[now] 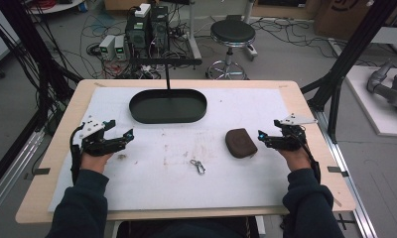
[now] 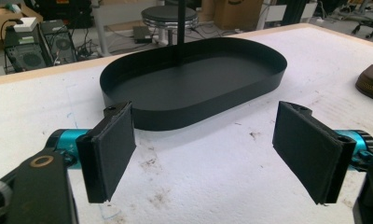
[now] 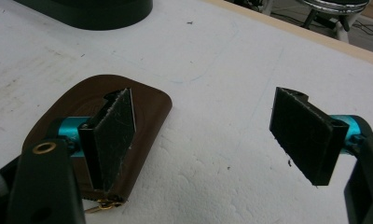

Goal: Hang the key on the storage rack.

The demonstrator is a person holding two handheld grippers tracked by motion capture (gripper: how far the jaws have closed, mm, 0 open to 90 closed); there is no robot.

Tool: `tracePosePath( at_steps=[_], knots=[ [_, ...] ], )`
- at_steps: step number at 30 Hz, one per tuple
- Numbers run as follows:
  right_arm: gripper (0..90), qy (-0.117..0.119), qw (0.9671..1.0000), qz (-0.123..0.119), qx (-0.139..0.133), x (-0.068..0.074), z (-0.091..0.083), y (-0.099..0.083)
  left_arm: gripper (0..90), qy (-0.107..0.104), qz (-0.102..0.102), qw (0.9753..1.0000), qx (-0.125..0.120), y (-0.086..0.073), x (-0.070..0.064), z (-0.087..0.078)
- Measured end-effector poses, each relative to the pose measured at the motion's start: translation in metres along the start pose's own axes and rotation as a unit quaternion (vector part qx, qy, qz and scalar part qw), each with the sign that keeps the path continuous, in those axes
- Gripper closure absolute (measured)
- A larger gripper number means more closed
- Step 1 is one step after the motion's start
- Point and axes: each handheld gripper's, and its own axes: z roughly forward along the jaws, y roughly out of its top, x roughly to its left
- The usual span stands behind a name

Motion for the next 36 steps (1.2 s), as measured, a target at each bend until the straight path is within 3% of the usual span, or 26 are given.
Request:
tracePosePath(
  at_steps=[6, 10, 11, 14, 16, 19, 22, 25, 27, 29, 32, 35, 36],
  knots=[
    [22.6, 0.0, 1.0, -0.003, -0.001, 0.001, -0.001, -0.001, 23.9, -0.006, -0.009, 0.9999, 0.009, 0.002, -0.009, 0.005],
    [22.6, 0.0, 1.0, 0.002, -0.003, -0.001, -0.002, -0.003, 23.4, -0.016, -0.004, 0.9999, 0.0, 0.005, -0.017, 0.006],
    [22.6, -0.002, 1.0, 0.003, -0.004, -0.001, -0.003, -0.003, 21.9, -0.037, -0.003, 0.9993, -0.001, 0.008, -0.027, 0.008],
    [22.9, -0.004, 1.0, 0.002, -0.006, -0.001, -0.006, -0.003, 22.4, -0.062, 0.013, 0.9979, 0.013, 0.01, -0.043, 0.014],
    [23.2, -0.007, 0.9999, 0.002, -0.008, 0.0, -0.008, -0.003, 28.0, -0.081, 0.017, 0.9962, 0.024, 0.01, -0.054, 0.018],
    [23.4, -0.008, 0.9999, 0.001, -0.008, 0.001, -0.011, -0.004, 40.0, -0.121, 0.026, 0.9912, 0.046, 0.008, -0.072, 0.025],
    [23.5, -0.009, 0.9999, 0.004, -0.009, 0.001, -0.011, -0.005, 45.6, -0.156, 0.042, 0.9841, 0.073, 0.005, -0.091, 0.036],
    [23.5, -0.009, 0.9999, 0.003, -0.007, 0.001, -0.008, -0.005, 51.1, -0.187, 0.041, 0.9772, 0.091, 0.002, -0.107, 0.047],
    [23.5, -0.007, 1.0, 0.002, -0.005, 0.001, -0.007, -0.006, 55.0, -0.205, 0.042, 0.9713, 0.114, -0.001, -0.117, 0.055],
    [23.5, -0.006, 1.0, 0.003, -0.005, 0.001, -0.006, -0.006, 58.8, -0.216, 0.046, 0.9631, 0.153, -0.005, -0.126, 0.062],
    [23.6, -0.005, 1.0, 0.003, -0.007, 0.0, -0.007, -0.006, 59.3, -0.23, 0.021, 0.9522, 0.2, -0.01, -0.134, 0.073],
    [23.6, -0.007, 0.9999, 0.005, -0.007, 0.0, -0.008, -0.006, 59.3, -0.237, 0.022, 0.9483, 0.21, -0.012, -0.14, 0.08],
    [23.6, -0.008, 0.9999, 0.007, -0.007, 0.0, -0.008, -0.006, 59.3, -0.237, 0.022, 0.9483, 0.21, -0.012, -0.14, 0.08]
  ],
)
